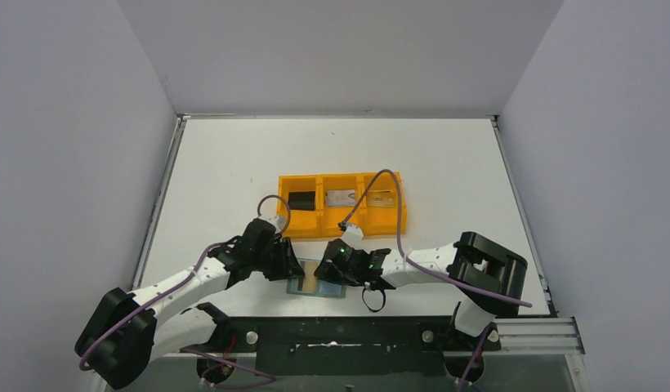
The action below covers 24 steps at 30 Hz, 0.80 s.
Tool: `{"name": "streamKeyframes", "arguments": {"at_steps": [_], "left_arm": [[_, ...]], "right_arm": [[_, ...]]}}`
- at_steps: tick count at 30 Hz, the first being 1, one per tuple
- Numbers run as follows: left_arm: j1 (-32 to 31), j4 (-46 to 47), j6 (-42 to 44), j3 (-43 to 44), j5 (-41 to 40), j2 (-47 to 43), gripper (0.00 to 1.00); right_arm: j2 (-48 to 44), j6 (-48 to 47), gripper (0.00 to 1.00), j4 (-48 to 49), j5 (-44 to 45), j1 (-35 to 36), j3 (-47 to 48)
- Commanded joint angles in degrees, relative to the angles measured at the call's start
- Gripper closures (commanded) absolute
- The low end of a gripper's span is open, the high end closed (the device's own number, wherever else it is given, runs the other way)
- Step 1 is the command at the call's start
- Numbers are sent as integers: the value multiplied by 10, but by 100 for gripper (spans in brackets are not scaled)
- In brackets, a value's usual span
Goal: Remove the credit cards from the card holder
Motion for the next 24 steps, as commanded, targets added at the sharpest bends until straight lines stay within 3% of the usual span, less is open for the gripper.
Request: {"name": "streamKeyframes", "arguments": {"at_steps": [1,11,15,19,24], "left_arm": [[-4,33,4,-9,-1,-5,69],[-10,45,-1,-23,16,17,75],[-10,52,-4,-29,16,19,78],[-10,45,-8,-28,-10,21,78],[-10,28,-22,-27,-50,21,77]], "right_arm": [[7,-9,82,39,-13,-3,14],[11,7,81,115,-65,-22,-22],[13,13,87,121,-64,-24,-25],[-4,7,100,100,-50,-24,-29],[-27,-8,100,125,-61,-32,-54]]}}
